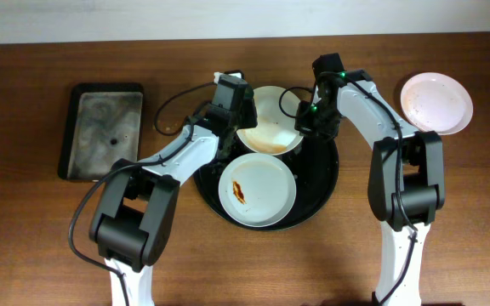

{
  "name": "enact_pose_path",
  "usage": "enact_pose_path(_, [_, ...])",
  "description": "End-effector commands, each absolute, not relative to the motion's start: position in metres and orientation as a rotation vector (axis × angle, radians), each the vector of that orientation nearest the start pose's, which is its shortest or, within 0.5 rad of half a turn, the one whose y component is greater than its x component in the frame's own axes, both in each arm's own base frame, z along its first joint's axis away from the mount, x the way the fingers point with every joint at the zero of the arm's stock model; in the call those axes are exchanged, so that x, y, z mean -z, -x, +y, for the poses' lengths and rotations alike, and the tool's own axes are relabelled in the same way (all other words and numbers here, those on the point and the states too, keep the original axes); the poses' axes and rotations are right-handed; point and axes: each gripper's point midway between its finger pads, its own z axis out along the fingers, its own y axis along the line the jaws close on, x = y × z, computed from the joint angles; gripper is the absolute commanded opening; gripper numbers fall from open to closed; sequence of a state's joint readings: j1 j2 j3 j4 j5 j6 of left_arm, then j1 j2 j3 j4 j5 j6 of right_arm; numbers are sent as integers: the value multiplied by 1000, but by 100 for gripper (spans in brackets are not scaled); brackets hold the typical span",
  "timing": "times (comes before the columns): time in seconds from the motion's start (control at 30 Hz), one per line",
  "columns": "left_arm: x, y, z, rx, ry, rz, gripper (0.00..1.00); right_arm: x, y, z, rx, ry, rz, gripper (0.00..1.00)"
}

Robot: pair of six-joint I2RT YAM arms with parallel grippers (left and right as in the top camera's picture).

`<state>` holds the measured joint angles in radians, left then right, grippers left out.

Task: Clean dirty plates on tray and stack at the side
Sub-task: 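Scrub the white plate with the sponge while the right gripper holds it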

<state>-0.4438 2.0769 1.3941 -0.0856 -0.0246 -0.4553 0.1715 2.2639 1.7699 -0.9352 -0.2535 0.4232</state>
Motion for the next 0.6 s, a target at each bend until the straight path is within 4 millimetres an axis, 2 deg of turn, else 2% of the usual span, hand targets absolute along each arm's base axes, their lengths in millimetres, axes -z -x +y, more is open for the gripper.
enact_pose_path(0.0, [-76,-488,-253,459,-168,2371,1,4,-443,117,-390,-366,3087,4])
enact_pose_path(0.1, [-81,-481,-271,578,-221,2364,1,4,-443,117,-390,-366,3087,4])
enact_pose_path(0.23, [-87,-485,-276,616,-202,2334,0,4,-443,117,-390,-367,3087,4])
enact_pose_path(0.33, [-68,-487,-277,634,-159,2365,1,4,-443,117,-389,-366,3087,4])
enact_pose_path(0.4, [-49,-488,-279,663,-115,2389,1,4,-443,117,-389,-366,3087,4])
enact_pose_path(0.57, [-19,-493,-276,661,-56,2418,1,4,-443,117,-389,-366,3088,4])
